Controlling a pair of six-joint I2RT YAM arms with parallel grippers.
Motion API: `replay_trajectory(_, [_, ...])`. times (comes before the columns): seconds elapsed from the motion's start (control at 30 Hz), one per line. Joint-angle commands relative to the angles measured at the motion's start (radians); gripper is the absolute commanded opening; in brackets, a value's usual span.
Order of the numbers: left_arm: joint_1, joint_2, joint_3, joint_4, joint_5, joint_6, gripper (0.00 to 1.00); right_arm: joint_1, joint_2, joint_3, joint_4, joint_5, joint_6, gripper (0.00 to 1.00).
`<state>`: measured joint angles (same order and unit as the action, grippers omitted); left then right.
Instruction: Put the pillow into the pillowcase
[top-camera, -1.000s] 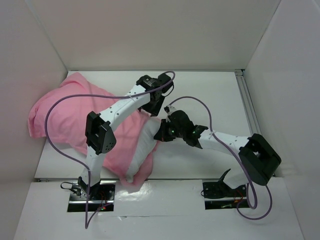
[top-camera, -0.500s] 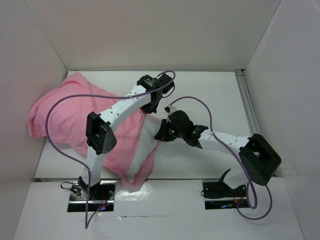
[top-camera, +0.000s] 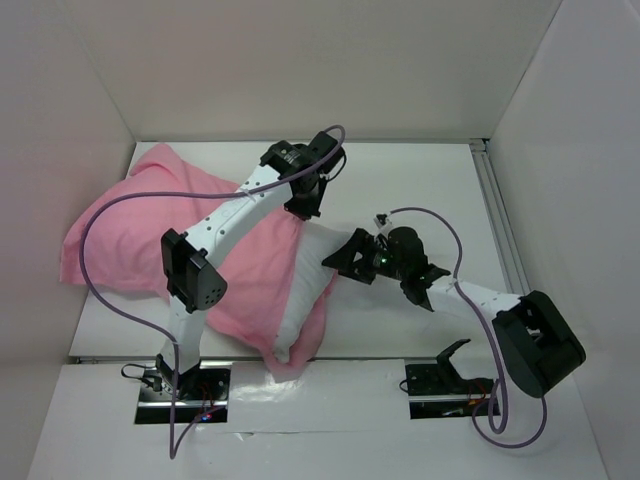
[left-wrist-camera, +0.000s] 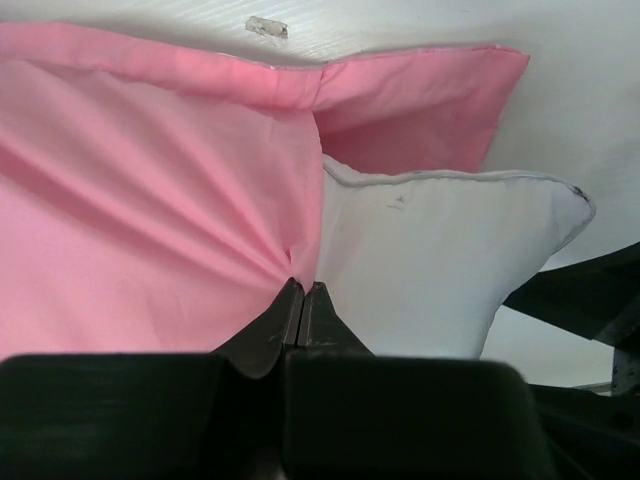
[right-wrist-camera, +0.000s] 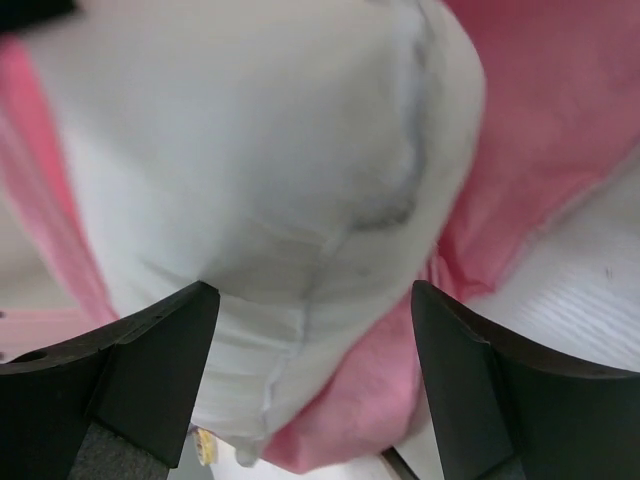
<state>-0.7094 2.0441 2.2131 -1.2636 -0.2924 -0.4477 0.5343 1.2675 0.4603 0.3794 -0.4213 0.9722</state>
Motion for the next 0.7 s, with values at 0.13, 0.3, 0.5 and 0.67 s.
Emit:
replay_trajectory(0.13, [-0.004, -0.058, -0.021, 0.038, 0.012, -0.008, 0.09, -0.053, 0.062, 0.104, 0.119, -0.048, -0.013, 0.85])
replay_trajectory(0.3, [-0.004, -0.021, -0.030, 0.061, 0.012, -0.008, 0.00, -0.053, 0.081, 0.104, 0.115, -0.062, -0.013, 0.85])
replay_trajectory(0.5, [-0.004, 0.028, -0.021, 0.090, 0.035, -0.008, 0.17, -0.053, 0.072, 0.095, 0.085, -0.053, -0.044, 0.85])
replay_trajectory(0.67, [-0.004, 0.067, -0.021, 0.110, 0.035, -0.008, 0.17, -0.053, 0.063, 0.086, 0.085, -0.043, -0.044, 0.85])
